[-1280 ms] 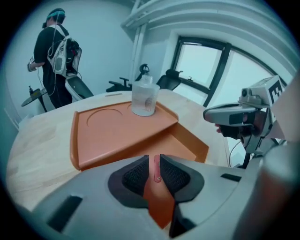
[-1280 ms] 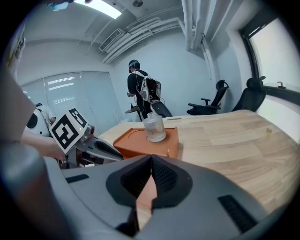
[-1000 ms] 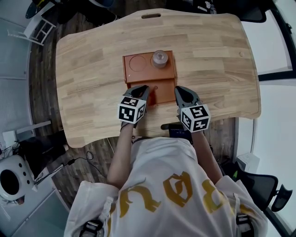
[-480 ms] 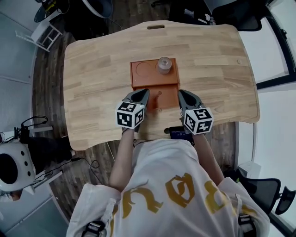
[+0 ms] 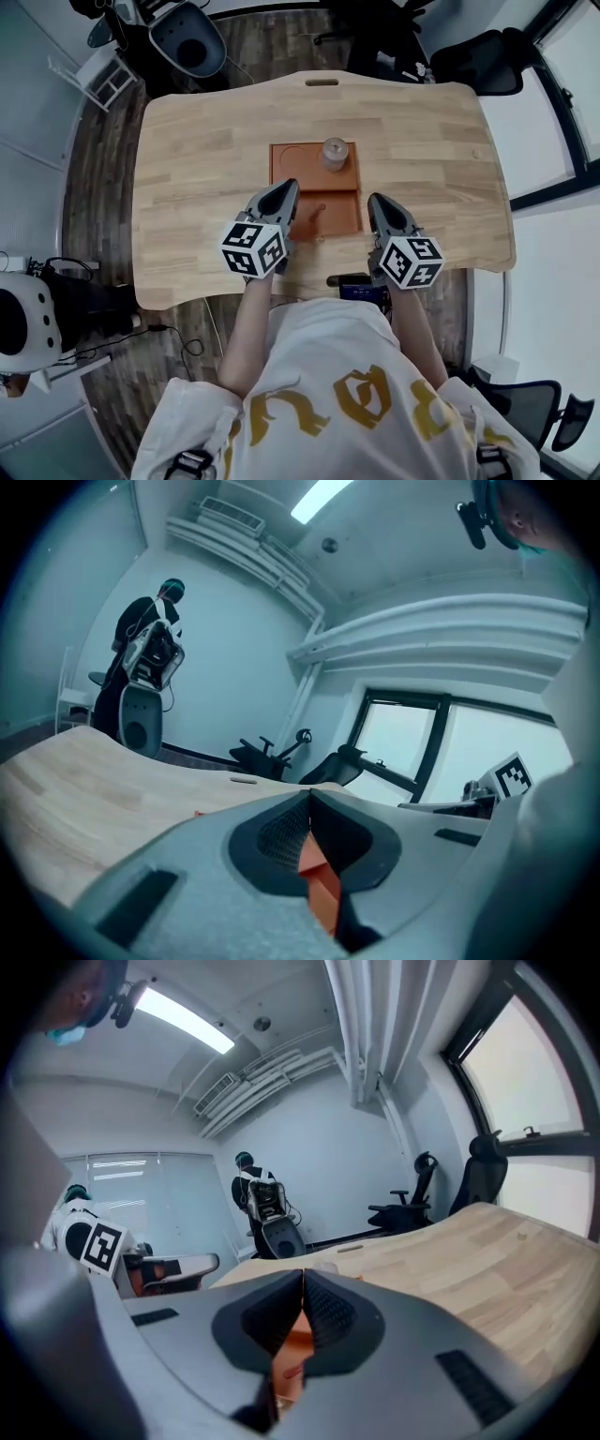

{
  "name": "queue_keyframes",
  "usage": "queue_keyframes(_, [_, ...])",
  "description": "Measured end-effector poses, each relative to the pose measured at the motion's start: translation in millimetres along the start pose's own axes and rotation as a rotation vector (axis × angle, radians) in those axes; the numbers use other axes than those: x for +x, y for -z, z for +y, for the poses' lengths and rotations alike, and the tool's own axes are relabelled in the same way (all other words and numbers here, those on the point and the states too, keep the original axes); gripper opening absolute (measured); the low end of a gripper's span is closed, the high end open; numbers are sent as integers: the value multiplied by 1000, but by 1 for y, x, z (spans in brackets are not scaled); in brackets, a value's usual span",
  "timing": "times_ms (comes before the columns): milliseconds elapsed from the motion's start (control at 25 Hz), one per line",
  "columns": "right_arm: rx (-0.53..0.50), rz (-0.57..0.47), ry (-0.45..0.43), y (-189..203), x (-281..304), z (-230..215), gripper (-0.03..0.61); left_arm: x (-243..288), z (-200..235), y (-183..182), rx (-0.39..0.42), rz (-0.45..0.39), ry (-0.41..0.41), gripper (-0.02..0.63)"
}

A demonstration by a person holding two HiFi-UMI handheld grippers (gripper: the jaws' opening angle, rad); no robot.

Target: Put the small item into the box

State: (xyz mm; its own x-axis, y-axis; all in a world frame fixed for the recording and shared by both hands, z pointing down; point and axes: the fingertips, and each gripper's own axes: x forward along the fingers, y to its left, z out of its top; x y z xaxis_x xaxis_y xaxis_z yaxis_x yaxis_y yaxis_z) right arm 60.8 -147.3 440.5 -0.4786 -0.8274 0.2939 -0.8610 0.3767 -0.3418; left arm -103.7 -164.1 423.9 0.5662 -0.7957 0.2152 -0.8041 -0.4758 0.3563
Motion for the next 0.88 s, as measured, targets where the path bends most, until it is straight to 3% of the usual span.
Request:
queue_keyframes(280, [38,-54,53,-13,-9,-5,12,-15,-10,-6,11,-17,8,9])
queue_keyframes(560, [-72,-48,33,-13,-16,14,12,-24,-14,-5,40,-11,1,9])
queue_keyframes(880, [-75,-30,31,-6,-18,14,12,-25,-24,-4,64,-13,30,9])
